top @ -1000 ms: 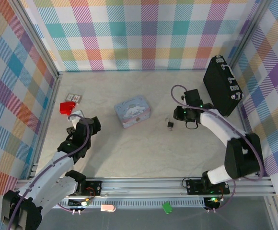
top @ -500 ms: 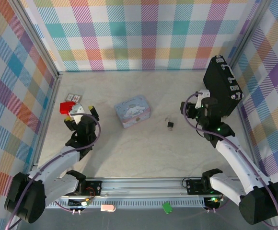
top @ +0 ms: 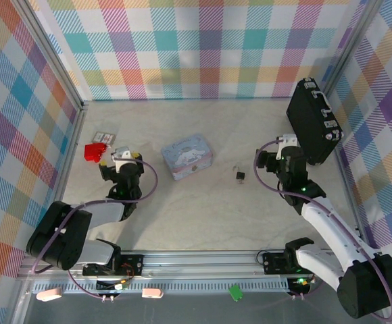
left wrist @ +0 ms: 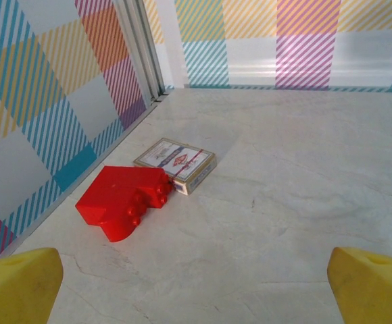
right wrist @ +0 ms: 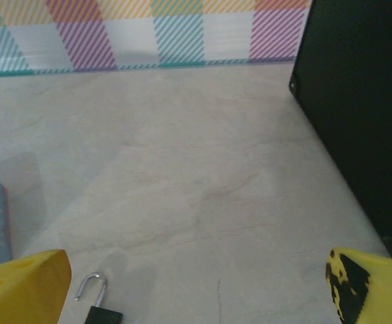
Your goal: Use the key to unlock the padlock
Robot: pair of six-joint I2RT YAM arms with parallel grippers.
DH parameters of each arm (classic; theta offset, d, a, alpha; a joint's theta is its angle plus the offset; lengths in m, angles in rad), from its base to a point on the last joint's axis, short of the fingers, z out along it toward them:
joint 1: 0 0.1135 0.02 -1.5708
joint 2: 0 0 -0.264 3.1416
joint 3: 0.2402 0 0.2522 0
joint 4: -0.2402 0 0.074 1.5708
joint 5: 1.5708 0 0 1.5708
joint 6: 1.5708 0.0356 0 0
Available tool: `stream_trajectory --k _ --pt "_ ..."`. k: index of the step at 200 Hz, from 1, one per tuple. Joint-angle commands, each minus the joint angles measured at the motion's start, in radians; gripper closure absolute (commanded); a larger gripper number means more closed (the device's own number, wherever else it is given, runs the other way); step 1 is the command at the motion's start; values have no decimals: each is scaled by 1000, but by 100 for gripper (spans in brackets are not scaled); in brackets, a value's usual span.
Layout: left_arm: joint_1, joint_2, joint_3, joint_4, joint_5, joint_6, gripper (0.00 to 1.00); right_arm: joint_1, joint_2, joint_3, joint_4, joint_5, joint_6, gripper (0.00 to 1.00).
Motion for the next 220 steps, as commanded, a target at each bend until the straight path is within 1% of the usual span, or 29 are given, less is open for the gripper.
stream_trajectory --k 1,23,38,47,56,68,77,118,145,152,160,163,171,174,177,184,194,202,220 --pt "30 53 -22 128 43 22 0 -2 13 -39 32 81 -7 4" --pt "42 121 -42 225 70 23 0 -3 22 -64 53 114 -1 4" --pt "47 142 -30 223 134 32 0 -3 30 -79 71 125 1 3" --pt "48 161 -18 211 153 34 0 -3 38 -87 83 135 4 3" --pt "50 185 -18 243 160 48 0 -5 46 -93 93 144 7 4" --pt "54 171 -19 219 172 37 0 -7 60 -99 101 159 13 4" --pt "66 170 -25 227 212 34 0 -9 69 -105 111 166 14 3" --pt "91 162 -34 221 294 25 0 -23 112 -129 174 174 22 3" --pt "140 165 -48 228 405 -5 0 -33 126 -163 252 176 -5 3" --pt "162 192 -51 238 430 -26 0 -38 133 -173 276 176 -17 3" --pt "170 254 -31 298 415 -16 0 -43 143 -187 312 176 -32 3" --pt "168 255 -18 278 415 -14 0 -45 148 -190 324 177 -36 3" --pt "177 208 29 100 450 -38 0 -51 162 -200 354 180 -48 3" --pt "190 204 39 69 472 -46 0 -55 168 -203 368 181 -53 3" --pt "201 211 42 73 484 -52 0 -58 175 -207 379 180 -56 3" --pt "206 230 43 112 469 -56 0 -67 192 -215 411 179 -67 3" --pt "206 217 48 77 473 -65 0 -78 219 -225 454 177 -77 3" --pt "207 225 44 103 470 -60 0 -86 239 -232 497 165 -90 3" --pt "208 224 44 97 469 -62 0 -100 286 -250 588 124 -117 3"
